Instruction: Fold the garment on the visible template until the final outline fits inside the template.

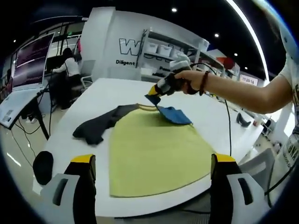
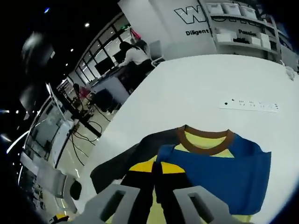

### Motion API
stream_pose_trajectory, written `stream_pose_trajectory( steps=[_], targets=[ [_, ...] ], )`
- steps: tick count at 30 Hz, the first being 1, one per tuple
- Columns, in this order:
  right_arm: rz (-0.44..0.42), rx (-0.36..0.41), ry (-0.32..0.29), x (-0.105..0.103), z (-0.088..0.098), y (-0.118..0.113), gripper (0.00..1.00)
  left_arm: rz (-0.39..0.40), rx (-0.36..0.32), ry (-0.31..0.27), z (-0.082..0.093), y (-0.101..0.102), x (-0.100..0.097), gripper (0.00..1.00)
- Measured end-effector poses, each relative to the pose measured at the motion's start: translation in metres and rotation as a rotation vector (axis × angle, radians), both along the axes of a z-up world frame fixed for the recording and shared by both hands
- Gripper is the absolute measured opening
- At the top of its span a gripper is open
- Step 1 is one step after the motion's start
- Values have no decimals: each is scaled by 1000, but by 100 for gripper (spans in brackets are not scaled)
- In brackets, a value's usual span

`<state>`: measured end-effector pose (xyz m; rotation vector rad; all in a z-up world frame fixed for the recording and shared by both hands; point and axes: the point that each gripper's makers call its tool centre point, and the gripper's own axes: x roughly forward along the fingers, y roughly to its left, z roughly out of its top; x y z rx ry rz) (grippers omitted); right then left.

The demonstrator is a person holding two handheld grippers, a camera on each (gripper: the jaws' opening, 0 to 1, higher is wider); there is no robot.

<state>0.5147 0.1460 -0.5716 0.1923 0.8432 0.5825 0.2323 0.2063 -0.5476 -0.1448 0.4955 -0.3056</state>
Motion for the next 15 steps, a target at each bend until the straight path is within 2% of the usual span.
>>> stream_pose_trajectory(
  steps=[4, 8, 11, 12, 15],
  targets=[
    [30, -41, -19, 3, -6, 9, 0, -4, -4, 3, 3, -3, -1, 99],
    [41, -16, 20, 0, -19, 23, 0, -7, -4, 1, -1, 2, 0, 99],
    [52, -36, 26, -1, -29, 27, 0, -7, -6, -2, -3, 6, 1, 99],
    [58, -63, 36, -2, -39, 27, 0, -6, -7, -2, -4, 8, 1, 99],
    [63, -62, 65, -6, -51, 32, 0, -7, -8, -5, -5, 11, 2, 99]
  ],
)
